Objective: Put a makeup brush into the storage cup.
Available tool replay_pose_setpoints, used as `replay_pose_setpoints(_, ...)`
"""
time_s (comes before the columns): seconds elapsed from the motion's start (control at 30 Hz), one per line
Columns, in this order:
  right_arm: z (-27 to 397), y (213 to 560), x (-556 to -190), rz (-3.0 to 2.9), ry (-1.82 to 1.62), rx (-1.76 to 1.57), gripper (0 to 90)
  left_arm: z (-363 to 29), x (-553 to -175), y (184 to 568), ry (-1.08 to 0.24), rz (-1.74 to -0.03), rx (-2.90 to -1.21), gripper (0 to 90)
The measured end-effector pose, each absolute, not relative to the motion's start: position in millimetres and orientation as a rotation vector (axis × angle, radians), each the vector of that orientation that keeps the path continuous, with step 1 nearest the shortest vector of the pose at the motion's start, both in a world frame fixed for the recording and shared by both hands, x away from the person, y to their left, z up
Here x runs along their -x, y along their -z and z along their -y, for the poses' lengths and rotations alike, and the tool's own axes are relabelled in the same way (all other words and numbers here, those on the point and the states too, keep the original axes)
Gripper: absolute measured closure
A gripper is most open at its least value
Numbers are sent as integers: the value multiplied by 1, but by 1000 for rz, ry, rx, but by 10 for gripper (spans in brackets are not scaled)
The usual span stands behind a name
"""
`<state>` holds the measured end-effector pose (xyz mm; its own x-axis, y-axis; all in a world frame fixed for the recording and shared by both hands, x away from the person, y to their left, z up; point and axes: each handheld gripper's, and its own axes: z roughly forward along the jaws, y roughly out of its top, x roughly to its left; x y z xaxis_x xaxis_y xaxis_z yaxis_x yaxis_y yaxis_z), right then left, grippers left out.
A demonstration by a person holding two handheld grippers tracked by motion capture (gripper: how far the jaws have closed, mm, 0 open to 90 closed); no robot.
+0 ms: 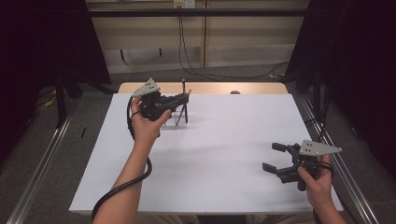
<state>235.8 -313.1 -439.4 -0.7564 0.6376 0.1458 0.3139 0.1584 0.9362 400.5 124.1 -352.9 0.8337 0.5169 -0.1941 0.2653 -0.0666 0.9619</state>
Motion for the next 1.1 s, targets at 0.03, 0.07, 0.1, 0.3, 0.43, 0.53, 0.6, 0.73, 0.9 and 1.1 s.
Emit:
replay_pose_setpoints(0.03, 313, 440, -236, -2155, -1630, -919, 97, -124, -401, 353, -231, -619, -1659, 839)
replay_pose_setpoints(0.07, 313, 440, -236, -2157, -1628, -919, 96, -123, -402, 353, -236, -620, -1662, 839)
replay_pose_setpoints(0.1, 314, 440, -236, -2158, -1630, -919, 96, -123, -403, 353, -238, -623, -1660, 839)
replay_pose_setpoints(0.3, 314, 440, -236, -2156, -1630, -917, 97, -123, -408, 352, -252, -635, -1664, 839)
replay_pose_setpoints(0.43, 314, 439, -236, -2153, -1630, -919, 100, -123, -411, 351, -260, -639, -1663, 839)
replay_pose_setpoints(0.53, 314, 439, -236, -2150, -1638, -919, 100, -124, -414, 350, -268, -645, -1661, 839)
replay_pose_setpoints(0.6, 314, 439, -235, -2151, -1637, -919, 100, -125, -415, 349, -274, -649, -1659, 839)
replay_pose_setpoints(0.73, 313, 439, -235, -2152, -1637, -913, 101, -126, -418, 349, -293, -660, -1660, 839)
replay_pose_setpoints(0.9, 313, 439, -235, -2155, -1638, -909, 101, -127, -424, 351, -318, -678, -1671, 838)
replay_pose_setpoints(1.1, 312, 439, -235, -2159, -1641, -904, 101, -126, -430, 354, -323, -699, -1667, 838)
